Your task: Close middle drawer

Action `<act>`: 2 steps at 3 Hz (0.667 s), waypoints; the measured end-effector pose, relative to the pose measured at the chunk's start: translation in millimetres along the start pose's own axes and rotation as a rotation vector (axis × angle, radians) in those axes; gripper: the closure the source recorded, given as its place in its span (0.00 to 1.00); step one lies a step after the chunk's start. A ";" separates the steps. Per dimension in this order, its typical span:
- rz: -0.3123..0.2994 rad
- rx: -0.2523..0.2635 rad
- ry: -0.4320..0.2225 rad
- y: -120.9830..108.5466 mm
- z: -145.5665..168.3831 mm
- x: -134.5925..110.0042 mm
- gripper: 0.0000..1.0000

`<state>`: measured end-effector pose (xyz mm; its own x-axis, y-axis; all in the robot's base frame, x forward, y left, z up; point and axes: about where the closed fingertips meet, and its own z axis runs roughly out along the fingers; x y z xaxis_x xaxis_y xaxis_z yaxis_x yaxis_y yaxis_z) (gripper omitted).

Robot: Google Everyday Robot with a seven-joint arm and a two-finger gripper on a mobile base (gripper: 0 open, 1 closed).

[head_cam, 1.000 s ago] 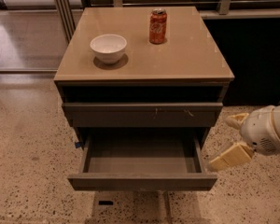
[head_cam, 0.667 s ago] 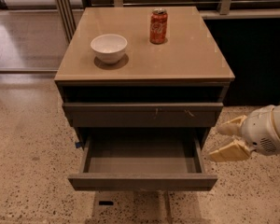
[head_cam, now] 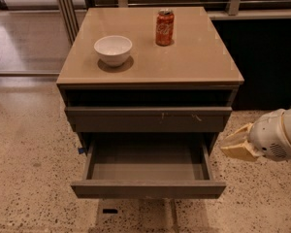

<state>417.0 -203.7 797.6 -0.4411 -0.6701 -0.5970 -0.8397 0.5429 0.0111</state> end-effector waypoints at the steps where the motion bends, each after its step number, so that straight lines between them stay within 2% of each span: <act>1: 0.000 0.000 0.000 0.0 0.0 0.0 1.00; 2: 0.001 0.043 -0.031 -6.0 9.3 6.6 1.00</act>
Offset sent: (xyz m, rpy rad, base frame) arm 0.0196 -0.0156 -0.0448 0.0328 -0.1670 -0.1089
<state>422.0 -206.7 786.1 -0.4319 -0.6538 -0.6212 -0.8245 0.5654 -0.0218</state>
